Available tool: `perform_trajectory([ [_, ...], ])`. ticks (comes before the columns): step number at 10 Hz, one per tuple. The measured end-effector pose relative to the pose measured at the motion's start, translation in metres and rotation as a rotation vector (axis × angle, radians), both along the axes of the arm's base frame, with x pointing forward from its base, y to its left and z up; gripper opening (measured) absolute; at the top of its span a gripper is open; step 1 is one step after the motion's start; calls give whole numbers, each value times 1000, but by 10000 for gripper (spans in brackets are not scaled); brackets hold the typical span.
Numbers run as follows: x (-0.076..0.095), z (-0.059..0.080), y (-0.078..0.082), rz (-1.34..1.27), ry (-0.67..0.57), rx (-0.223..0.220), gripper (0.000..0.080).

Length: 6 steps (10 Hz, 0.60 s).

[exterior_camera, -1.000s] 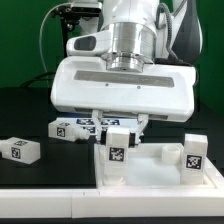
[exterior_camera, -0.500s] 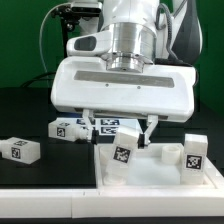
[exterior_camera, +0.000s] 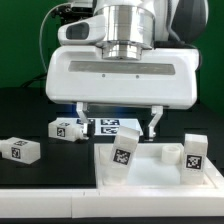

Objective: Assemble square table

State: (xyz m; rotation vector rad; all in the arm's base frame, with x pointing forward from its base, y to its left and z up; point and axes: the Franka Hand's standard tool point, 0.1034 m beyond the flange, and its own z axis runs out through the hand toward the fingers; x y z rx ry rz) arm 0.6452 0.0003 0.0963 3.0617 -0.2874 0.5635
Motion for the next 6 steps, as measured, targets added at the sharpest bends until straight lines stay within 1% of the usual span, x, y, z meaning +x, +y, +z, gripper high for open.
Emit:
perform_trajectory([
  [1,2,0,1,-1,60,20,649],
  [2,1,-4,1,-5,114,37,649],
  [3,-4,-11,4,-24,193,63,649],
  [4,-7,-14,3,-21,257,78,649],
  [5,-9,-15,-2,-30,282,86,649],
  [6,-8,-16,-4,-36,267,82,649],
])
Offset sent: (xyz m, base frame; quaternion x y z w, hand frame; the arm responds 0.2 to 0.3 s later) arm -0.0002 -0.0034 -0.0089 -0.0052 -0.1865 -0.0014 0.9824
